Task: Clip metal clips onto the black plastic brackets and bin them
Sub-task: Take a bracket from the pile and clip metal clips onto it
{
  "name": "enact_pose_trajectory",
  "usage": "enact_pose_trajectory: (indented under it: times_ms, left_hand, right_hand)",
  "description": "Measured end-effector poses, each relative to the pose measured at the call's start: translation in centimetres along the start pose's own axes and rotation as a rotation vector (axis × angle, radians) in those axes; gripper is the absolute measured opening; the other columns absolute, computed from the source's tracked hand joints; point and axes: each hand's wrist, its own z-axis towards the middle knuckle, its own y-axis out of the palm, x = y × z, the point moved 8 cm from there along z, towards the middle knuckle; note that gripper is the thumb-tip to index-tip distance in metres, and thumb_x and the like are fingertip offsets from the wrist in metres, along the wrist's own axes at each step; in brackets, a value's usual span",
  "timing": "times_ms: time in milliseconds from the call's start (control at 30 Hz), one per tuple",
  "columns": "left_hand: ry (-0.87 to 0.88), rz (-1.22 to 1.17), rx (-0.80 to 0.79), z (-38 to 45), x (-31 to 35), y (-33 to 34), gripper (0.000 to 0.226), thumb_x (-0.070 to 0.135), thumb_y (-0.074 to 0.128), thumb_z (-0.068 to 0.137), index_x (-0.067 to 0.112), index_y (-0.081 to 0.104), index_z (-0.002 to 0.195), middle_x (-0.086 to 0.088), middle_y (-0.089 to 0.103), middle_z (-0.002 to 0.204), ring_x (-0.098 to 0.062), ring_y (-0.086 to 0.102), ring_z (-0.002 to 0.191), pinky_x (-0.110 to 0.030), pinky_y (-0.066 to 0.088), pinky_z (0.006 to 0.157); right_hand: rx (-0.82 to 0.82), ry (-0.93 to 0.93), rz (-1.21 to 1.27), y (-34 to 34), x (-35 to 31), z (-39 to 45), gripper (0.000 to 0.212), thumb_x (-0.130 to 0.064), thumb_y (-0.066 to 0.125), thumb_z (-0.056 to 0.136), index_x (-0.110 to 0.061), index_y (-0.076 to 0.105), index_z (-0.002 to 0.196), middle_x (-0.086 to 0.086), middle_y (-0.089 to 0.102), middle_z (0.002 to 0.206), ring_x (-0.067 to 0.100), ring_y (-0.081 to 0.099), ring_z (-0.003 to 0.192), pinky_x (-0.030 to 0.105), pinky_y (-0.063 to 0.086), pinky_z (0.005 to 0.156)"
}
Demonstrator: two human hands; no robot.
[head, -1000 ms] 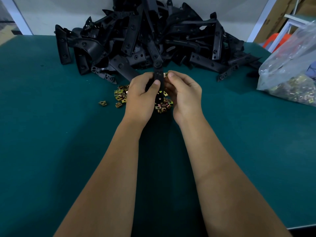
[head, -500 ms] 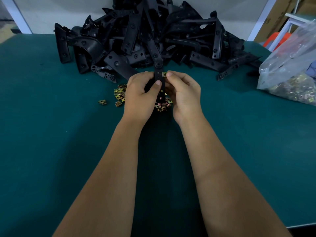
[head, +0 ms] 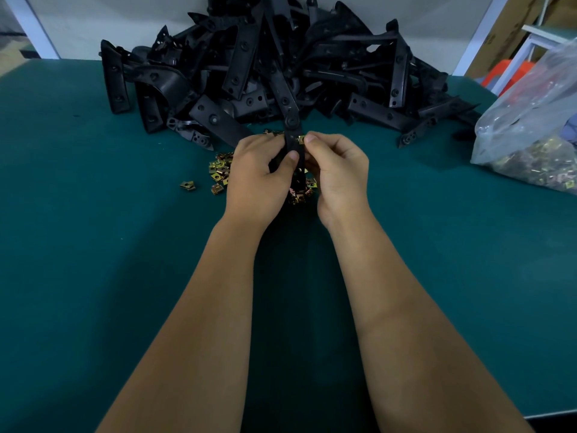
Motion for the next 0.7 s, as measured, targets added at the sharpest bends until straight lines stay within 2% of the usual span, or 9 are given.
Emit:
enact_pose_trajectory:
  times_ms: [167, 300, 367, 433, 500, 567, 600, 633, 700]
  left_hand:
    - [-0.024, 0.016, 0.010, -0.1, 0.1, 0.3, 0.017, 0.012, 0.057, 0.096, -0.001, 0.068, 0.093, -0.004, 0.063, 0.093, -0.026, 0.049, 0.108, -0.020, 0.031, 0.089]
    - [-0.044, 0.012, -0.004, -0.1, -0.1, 0.4, 0.018, 0.013, 0.057, 0.097, -0.001, 0.068, 0.094, -0.006, 0.065, 0.095, -0.025, 0.050, 0.109, -0.020, 0.031, 0.091]
    - [-0.056, -0.005, -0.001, -0.2, -0.1, 0.3, 0.018, 0.013, 0.056, 0.097, 0.001, 0.069, 0.099, -0.006, 0.066, 0.100, -0.024, 0.048, 0.111, -0.019, 0.030, 0.090]
    - [-0.084, -0.043, 0.011, -0.1, -0.1, 0.1, 0.019, 0.013, 0.055, 0.097, 0.002, 0.070, 0.104, -0.005, 0.066, 0.103, -0.024, 0.048, 0.112, -0.020, 0.031, 0.090]
    - [-0.116, -0.101, 0.006, 0.0, -0.5, 0.1, 0.020, 0.014, 0.054, 0.098, 0.006, 0.071, 0.107, -0.004, 0.066, 0.103, -0.027, 0.051, 0.112, -0.027, 0.036, 0.095]
    - [-0.165, -0.198, 0.006, 0.1, -0.8, 0.1, 0.022, 0.016, 0.053, 0.099, 0.010, 0.071, 0.110, -0.006, 0.068, 0.104, -0.031, 0.055, 0.112, -0.040, 0.044, 0.099]
    - [-0.190, -0.247, 0.031, 0.0, -0.9, -0.2, 0.022, 0.018, 0.052, 0.099, 0.012, 0.071, 0.108, -0.005, 0.069, 0.103, -0.029, 0.057, 0.110, -0.044, 0.047, 0.096]
    - [-0.210, -0.300, 0.072, 0.0, -0.8, -0.6, 0.020, 0.019, 0.053, 0.099, 0.013, 0.072, 0.103, -0.002, 0.069, 0.097, -0.024, 0.060, 0.104, -0.041, 0.050, 0.091]
    - [-0.255, -0.422, 0.177, -0.2, -1.1, -1.9, 0.018, 0.019, 0.053, 0.099, 0.016, 0.069, 0.091, 0.009, 0.067, 0.083, -0.009, 0.061, 0.085, -0.027, 0.051, 0.078]
  right_hand:
    - [-0.003, 0.048, 0.042, 0.7, 0.7, -0.5, 0.017, -0.001, 0.069, 0.087, -0.010, 0.070, 0.074, 0.001, 0.070, 0.076, 0.016, 0.067, 0.081, 0.038, 0.055, 0.089]
    - [0.005, 0.045, 0.036, 0.9, 0.6, -0.7, 0.015, 0.000, 0.068, 0.088, -0.009, 0.070, 0.075, 0.004, 0.070, 0.079, 0.019, 0.066, 0.085, 0.043, 0.055, 0.093]
    - [-0.012, 0.051, 0.056, 0.9, 0.5, -0.8, 0.016, -0.001, 0.067, 0.089, -0.008, 0.069, 0.075, 0.005, 0.069, 0.078, 0.020, 0.066, 0.083, 0.040, 0.056, 0.089]
    - [-0.052, 0.074, 0.105, 1.1, 0.5, -0.8, 0.018, -0.007, 0.062, 0.093, -0.006, 0.070, 0.078, 0.008, 0.070, 0.079, 0.020, 0.067, 0.079, 0.034, 0.058, 0.077]
    - [-0.092, 0.081, 0.116, 1.3, 0.5, -0.8, 0.024, -0.015, 0.053, 0.098, -0.005, 0.072, 0.089, 0.012, 0.073, 0.089, 0.022, 0.069, 0.084, 0.031, 0.057, 0.077]
    - [-0.126, 0.063, 0.083, 1.5, 0.4, -0.7, 0.031, -0.022, 0.045, 0.102, -0.006, 0.072, 0.101, 0.015, 0.074, 0.100, 0.023, 0.069, 0.093, 0.035, 0.055, 0.086]
    - [-0.132, 0.051, 0.062, 1.5, 0.4, -0.7, 0.033, -0.024, 0.043, 0.102, -0.008, 0.071, 0.106, 0.015, 0.073, 0.103, 0.023, 0.068, 0.094, 0.035, 0.053, 0.088]
    - [-0.123, 0.040, 0.033, 1.3, 0.3, -0.6, 0.032, -0.025, 0.042, 0.103, -0.012, 0.071, 0.108, 0.014, 0.073, 0.103, 0.021, 0.067, 0.093, 0.033, 0.053, 0.086]
    - [-0.061, 0.004, -0.070, 0.7, -0.1, -0.5, 0.028, -0.024, 0.044, 0.101, -0.020, 0.072, 0.102, 0.009, 0.075, 0.096, 0.015, 0.066, 0.082, 0.025, 0.053, 0.074]
